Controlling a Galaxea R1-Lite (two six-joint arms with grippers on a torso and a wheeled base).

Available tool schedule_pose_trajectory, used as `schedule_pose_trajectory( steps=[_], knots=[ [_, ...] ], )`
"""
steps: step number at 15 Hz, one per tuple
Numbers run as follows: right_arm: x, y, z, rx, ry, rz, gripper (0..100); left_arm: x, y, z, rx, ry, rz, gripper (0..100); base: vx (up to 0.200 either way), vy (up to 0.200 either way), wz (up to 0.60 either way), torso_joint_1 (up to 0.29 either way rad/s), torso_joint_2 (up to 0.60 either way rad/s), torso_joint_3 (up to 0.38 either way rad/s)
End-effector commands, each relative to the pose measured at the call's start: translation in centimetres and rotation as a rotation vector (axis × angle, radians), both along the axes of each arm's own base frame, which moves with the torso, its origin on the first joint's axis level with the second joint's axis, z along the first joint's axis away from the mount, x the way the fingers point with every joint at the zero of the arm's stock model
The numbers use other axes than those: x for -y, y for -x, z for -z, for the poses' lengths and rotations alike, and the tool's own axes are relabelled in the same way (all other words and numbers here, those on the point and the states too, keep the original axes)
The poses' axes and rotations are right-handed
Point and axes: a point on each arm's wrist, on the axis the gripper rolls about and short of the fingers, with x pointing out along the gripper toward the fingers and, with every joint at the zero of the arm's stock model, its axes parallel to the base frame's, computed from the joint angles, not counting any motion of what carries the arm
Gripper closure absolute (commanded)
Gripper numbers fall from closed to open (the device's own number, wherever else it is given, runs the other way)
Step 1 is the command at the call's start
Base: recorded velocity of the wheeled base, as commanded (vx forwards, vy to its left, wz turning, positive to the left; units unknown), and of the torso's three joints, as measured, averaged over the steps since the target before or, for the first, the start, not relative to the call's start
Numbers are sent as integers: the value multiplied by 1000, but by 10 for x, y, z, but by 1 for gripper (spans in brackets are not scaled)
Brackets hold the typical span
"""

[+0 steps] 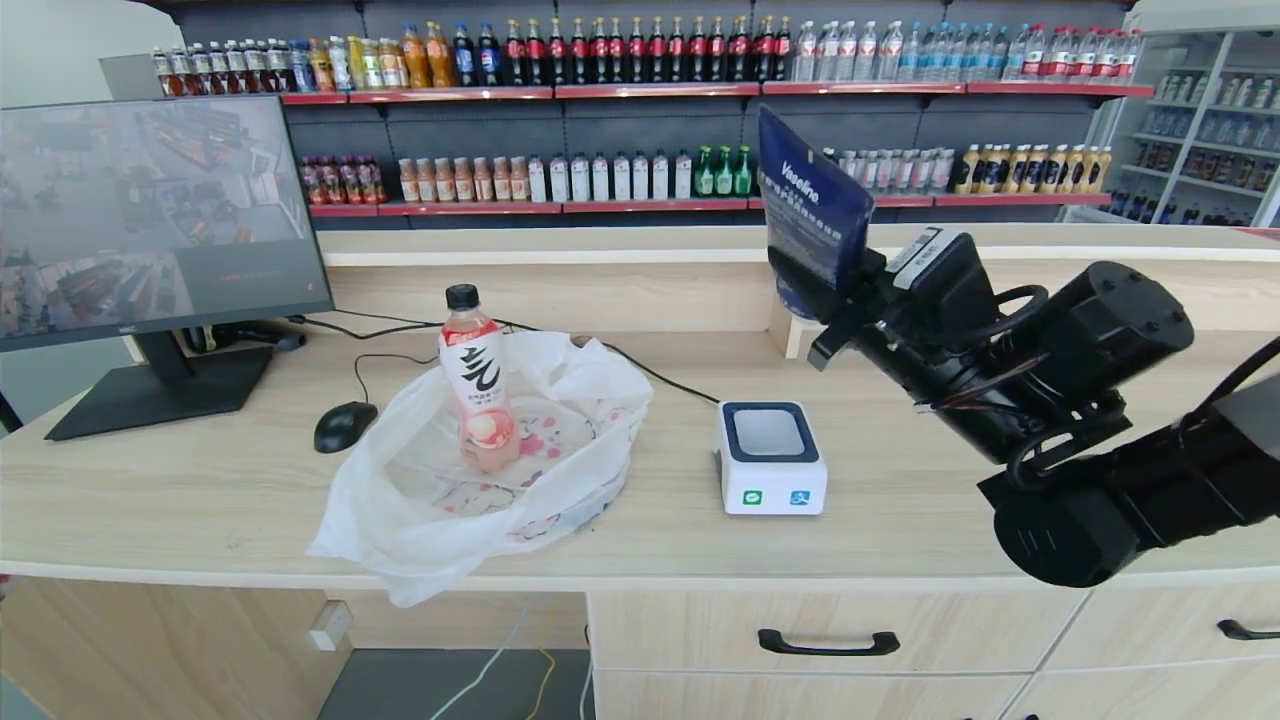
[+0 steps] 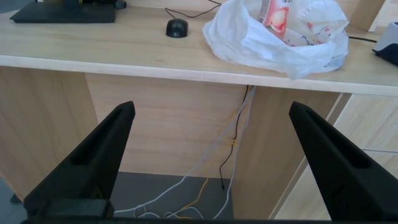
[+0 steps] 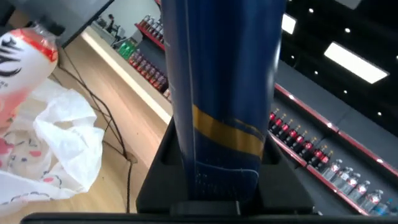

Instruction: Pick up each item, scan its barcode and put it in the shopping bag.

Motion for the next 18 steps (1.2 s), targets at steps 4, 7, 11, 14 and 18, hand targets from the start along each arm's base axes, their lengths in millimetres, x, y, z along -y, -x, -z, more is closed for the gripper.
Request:
schedule_pose_trajectory(
  steps=[4, 7, 11, 14, 18],
  knots=[
    [8, 21, -23, -204, -332, -84, 100, 0, 0, 0, 0, 0, -2, 0, 0, 0, 0, 0, 0, 0],
    [12, 21, -19, -315, -543, -16, 100, 0, 0, 0, 0, -3, 0, 0, 0, 0, 0, 0, 0, 0],
    [17, 26, -6, -394, -620, 33, 100, 0, 0, 0, 0, -4, 0, 0, 0, 0, 0, 0, 0, 0],
    [20, 27, 1, -401, -588, 76, 100, 0, 0, 0, 0, -4, 0, 0, -133, 0, 0, -2, 0, 3],
    [29, 23, 9, -415, -597, 133, 100, 0, 0, 0, -1, -4, 0, 0, -50, 0, 0, 4, 2, 1]
  ],
)
